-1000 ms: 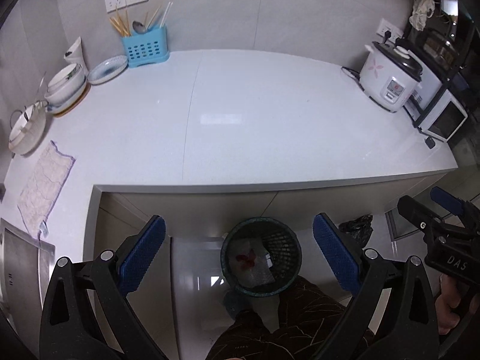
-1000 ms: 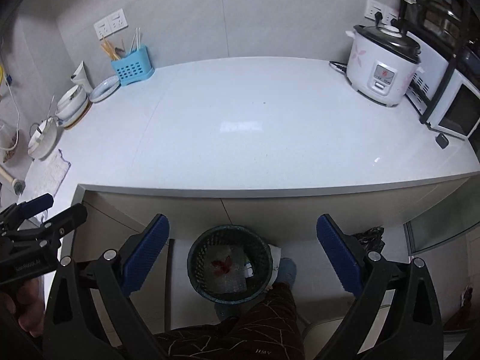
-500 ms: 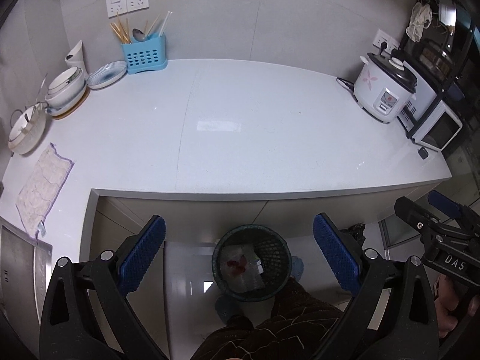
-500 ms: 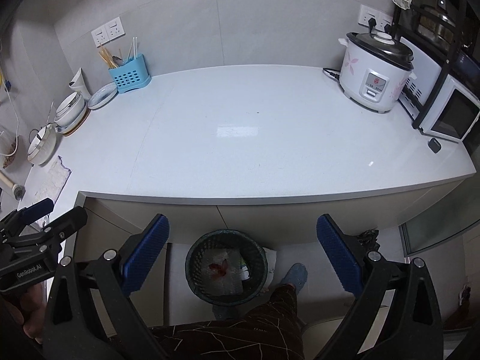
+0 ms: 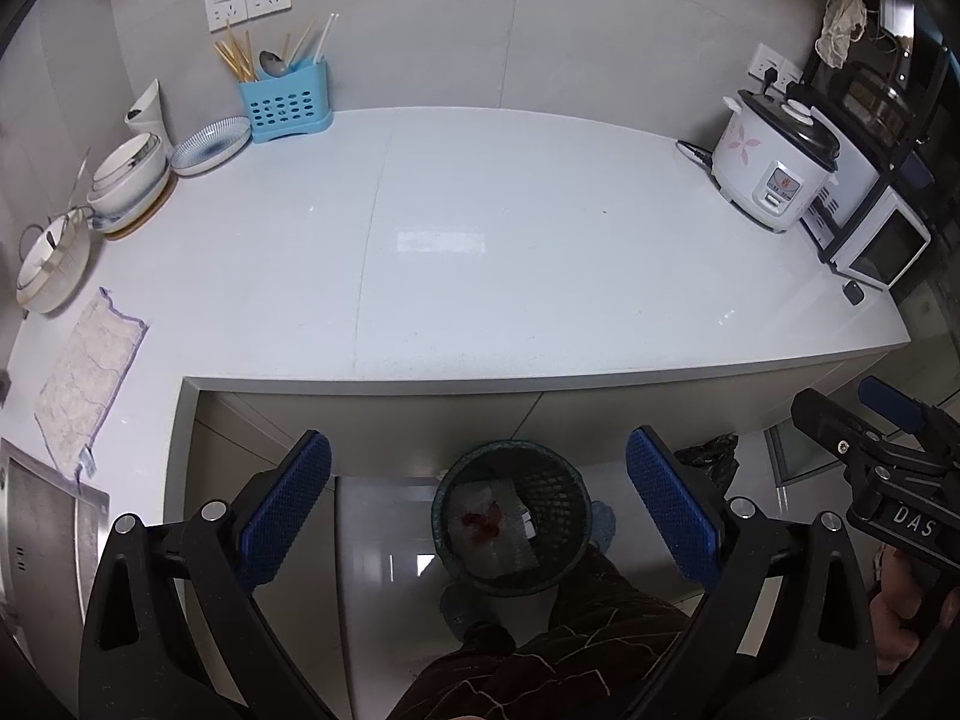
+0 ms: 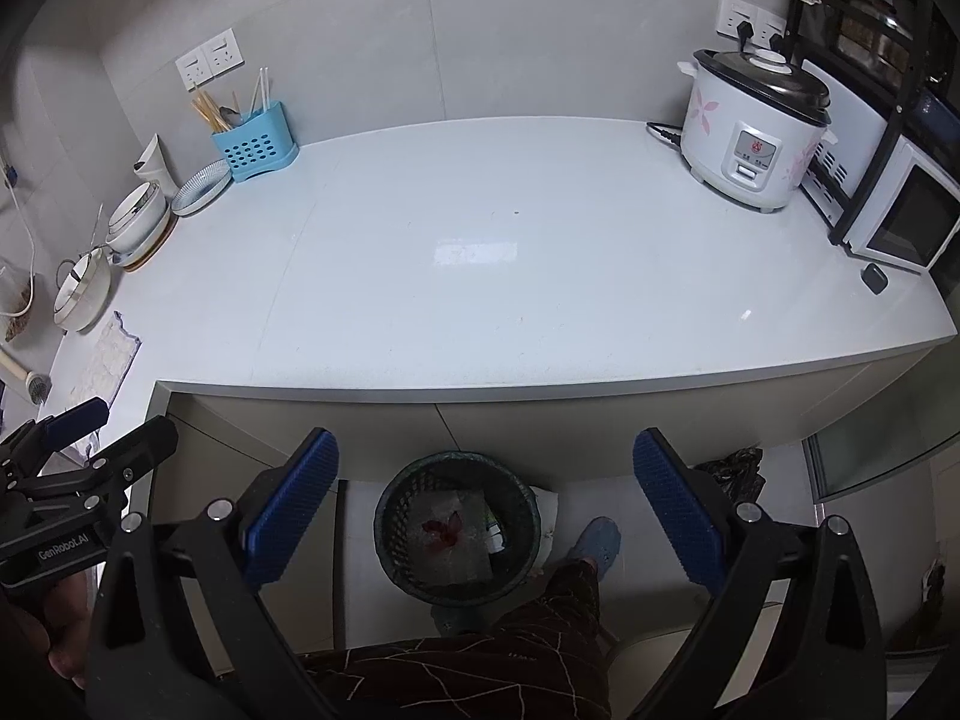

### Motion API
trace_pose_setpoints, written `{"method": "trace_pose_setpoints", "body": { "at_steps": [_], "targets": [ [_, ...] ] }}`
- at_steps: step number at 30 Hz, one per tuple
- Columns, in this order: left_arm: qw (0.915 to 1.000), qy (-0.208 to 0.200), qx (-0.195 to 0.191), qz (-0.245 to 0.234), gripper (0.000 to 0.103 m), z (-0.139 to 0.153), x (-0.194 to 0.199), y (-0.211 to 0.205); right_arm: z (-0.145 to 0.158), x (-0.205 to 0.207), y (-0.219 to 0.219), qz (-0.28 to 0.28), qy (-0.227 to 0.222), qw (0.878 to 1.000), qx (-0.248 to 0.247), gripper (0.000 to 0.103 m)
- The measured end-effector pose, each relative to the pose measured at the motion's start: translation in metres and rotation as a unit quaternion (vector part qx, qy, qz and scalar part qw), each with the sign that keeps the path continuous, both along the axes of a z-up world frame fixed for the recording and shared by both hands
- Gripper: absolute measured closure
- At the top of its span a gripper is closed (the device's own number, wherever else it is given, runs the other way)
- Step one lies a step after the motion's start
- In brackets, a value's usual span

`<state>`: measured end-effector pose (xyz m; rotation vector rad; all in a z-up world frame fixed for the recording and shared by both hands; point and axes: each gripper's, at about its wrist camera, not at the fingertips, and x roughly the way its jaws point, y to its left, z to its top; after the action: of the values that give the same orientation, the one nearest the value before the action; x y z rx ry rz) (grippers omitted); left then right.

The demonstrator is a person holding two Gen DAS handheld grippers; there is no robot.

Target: Collect trash

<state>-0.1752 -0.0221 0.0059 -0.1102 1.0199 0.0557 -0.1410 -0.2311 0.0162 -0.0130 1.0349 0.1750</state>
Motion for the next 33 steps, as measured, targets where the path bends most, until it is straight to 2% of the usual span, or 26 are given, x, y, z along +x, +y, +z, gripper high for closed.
{"method": "trace_pose_setpoints", "body": {
  "at_steps": [33],
  "targets": [
    [0.9999, 0.004, 0.014, 0.008, 0.006, 0.0006, -0.0051, -0.002, 0.0019, -0.0036, 0.0007, 0.012, 0.004, 1.0, -0.006, 0.008]
  ]
}}
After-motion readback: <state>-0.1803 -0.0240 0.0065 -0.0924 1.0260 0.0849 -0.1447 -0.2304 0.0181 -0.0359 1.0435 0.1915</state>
